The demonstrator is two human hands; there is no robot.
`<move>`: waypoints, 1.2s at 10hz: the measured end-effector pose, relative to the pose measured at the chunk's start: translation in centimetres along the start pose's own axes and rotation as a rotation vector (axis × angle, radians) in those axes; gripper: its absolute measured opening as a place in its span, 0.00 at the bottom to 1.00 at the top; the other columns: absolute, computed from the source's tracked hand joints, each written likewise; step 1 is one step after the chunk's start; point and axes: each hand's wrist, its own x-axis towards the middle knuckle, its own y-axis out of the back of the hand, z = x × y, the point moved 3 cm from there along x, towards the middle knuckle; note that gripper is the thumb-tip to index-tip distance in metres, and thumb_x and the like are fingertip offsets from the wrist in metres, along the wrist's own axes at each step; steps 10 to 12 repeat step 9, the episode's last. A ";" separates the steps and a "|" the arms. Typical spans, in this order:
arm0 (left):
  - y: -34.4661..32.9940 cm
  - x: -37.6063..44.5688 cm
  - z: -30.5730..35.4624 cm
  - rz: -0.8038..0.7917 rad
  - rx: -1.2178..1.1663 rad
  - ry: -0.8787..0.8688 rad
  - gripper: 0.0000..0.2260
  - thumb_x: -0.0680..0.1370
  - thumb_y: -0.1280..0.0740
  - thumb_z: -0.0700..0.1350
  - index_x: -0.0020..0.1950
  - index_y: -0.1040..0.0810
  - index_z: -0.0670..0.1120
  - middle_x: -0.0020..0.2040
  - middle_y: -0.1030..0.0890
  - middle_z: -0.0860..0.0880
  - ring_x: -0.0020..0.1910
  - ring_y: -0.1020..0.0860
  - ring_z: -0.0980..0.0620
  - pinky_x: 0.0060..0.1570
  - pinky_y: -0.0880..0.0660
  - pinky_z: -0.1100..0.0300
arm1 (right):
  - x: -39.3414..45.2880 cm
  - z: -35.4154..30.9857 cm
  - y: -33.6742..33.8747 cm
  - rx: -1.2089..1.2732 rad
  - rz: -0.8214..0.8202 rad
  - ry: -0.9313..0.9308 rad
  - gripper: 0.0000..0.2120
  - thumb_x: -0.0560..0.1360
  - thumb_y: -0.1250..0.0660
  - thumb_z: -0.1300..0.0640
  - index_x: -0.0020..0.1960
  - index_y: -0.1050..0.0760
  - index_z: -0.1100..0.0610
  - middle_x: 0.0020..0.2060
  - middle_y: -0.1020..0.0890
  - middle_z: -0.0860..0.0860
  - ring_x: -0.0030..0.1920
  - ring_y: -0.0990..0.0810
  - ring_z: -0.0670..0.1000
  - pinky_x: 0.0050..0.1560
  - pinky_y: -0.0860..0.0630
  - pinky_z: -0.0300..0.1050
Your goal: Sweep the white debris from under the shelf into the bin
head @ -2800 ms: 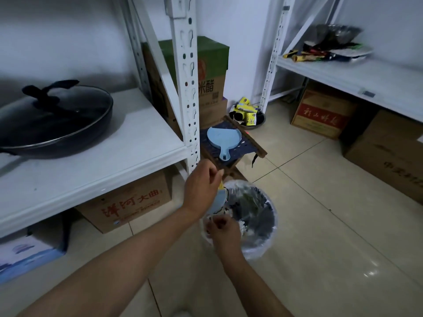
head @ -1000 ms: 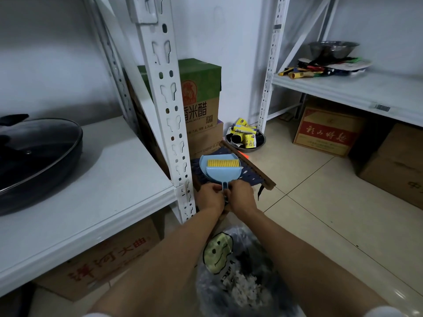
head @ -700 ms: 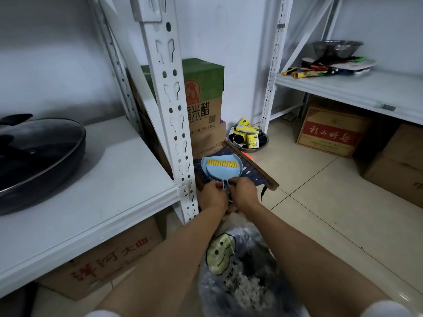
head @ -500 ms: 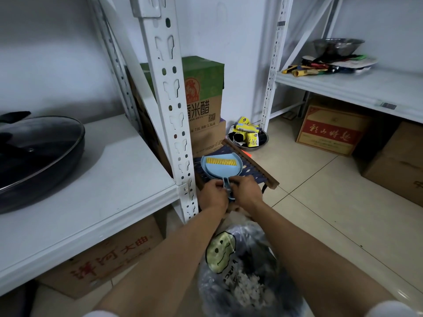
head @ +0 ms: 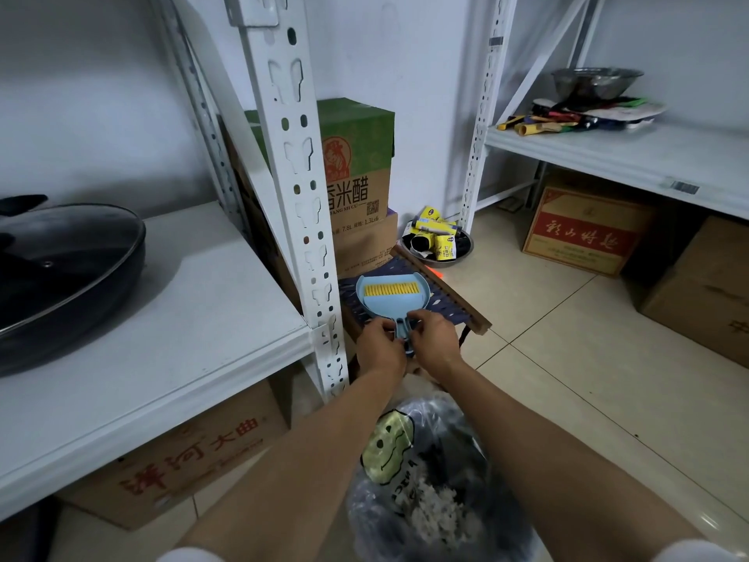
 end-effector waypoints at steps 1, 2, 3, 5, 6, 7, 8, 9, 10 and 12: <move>0.1 0.2 0.1 -0.037 0.116 -0.065 0.09 0.74 0.28 0.38 0.53 0.20 0.45 0.52 0.17 0.46 0.51 0.19 0.46 0.54 0.20 0.51 | -0.2 0.0 0.2 -0.002 -0.010 0.003 0.20 0.74 0.36 0.67 0.65 0.24 0.58 0.58 0.18 0.58 0.56 0.18 0.58 0.58 0.21 0.53; 0.8 -0.3 0.2 -0.029 0.174 -0.172 0.11 0.73 0.27 0.42 0.55 0.19 0.46 0.55 0.19 0.46 0.51 0.19 0.48 0.55 0.20 0.49 | -0.9 0.3 0.8 -0.014 0.013 0.026 0.16 0.74 0.34 0.63 0.61 0.22 0.56 0.55 0.16 0.56 0.53 0.18 0.57 0.54 0.20 0.52; 2.6 -3.3 1.2 0.035 0.212 -0.383 0.11 0.76 0.31 0.41 0.59 0.22 0.46 0.58 0.25 0.47 0.52 0.22 0.50 0.54 0.22 0.56 | -2.4 0.8 1.9 -0.017 0.065 0.008 0.15 0.74 0.34 0.61 0.60 0.22 0.57 0.55 0.17 0.56 0.53 0.18 0.56 0.54 0.21 0.50; 6.0 -9.2 -0.5 -0.134 0.364 -0.558 0.11 0.80 0.35 0.45 0.62 0.25 0.47 0.57 0.27 0.49 0.50 0.23 0.53 0.47 0.27 0.64 | -7.8 4.0 4.6 -0.076 0.079 -0.060 0.15 0.76 0.35 0.59 0.62 0.23 0.57 0.56 0.19 0.58 0.52 0.18 0.56 0.56 0.21 0.50; 7.2 -10.9 -1.7 -0.182 0.423 -0.498 0.12 0.79 0.34 0.44 0.62 0.26 0.46 0.58 0.27 0.47 0.51 0.21 0.48 0.51 0.23 0.55 | -10.4 6.5 6.4 -0.114 0.074 -0.130 0.16 0.76 0.36 0.58 0.63 0.24 0.58 0.56 0.20 0.59 0.54 0.19 0.58 0.56 0.22 0.49; 8.1 -12.2 -2.4 -0.203 0.494 -0.324 0.16 0.79 0.35 0.44 0.66 0.29 0.44 0.64 0.30 0.43 0.60 0.24 0.43 0.61 0.26 0.50 | -13.0 8.6 7.9 -0.169 0.067 -0.226 0.16 0.76 0.36 0.56 0.63 0.24 0.58 0.56 0.19 0.61 0.53 0.19 0.61 0.56 0.22 0.50; 8.6 -13.6 -2.9 -0.226 0.533 -0.145 0.20 0.80 0.36 0.44 0.71 0.33 0.42 0.69 0.34 0.40 0.66 0.28 0.40 0.67 0.31 0.50 | -15.7 9.9 8.8 -0.198 0.032 -0.314 0.18 0.77 0.37 0.55 0.65 0.26 0.59 0.59 0.21 0.62 0.54 0.20 0.62 0.57 0.22 0.51; 8.7 -14.2 -3.9 -0.271 0.595 0.022 0.21 0.80 0.37 0.46 0.71 0.35 0.41 0.69 0.33 0.38 0.66 0.28 0.37 0.65 0.30 0.51 | -17.8 10.8 8.9 -0.242 -0.024 -0.405 0.19 0.78 0.39 0.53 0.66 0.28 0.61 0.61 0.23 0.62 0.58 0.22 0.63 0.58 0.24 0.52; 8.7 -14.2 -3.9 -0.271 0.595 0.022 0.21 0.80 0.37 0.46 0.71 0.35 0.41 0.69 0.33 0.38 0.66 0.28 0.37 0.65 0.30 0.51 | -17.8 10.8 8.9 -0.242 -0.024 -0.405 0.19 0.78 0.39 0.53 0.66 0.28 0.61 0.61 0.23 0.62 0.58 0.22 0.63 0.58 0.24 0.52; 8.7 -14.2 -3.9 -0.271 0.595 0.022 0.21 0.80 0.37 0.46 0.71 0.35 0.41 0.69 0.33 0.38 0.66 0.28 0.37 0.65 0.30 0.51 | -17.8 10.8 8.9 -0.242 -0.024 -0.405 0.19 0.78 0.39 0.53 0.66 0.28 0.61 0.61 0.23 0.62 0.58 0.22 0.63 0.58 0.24 0.52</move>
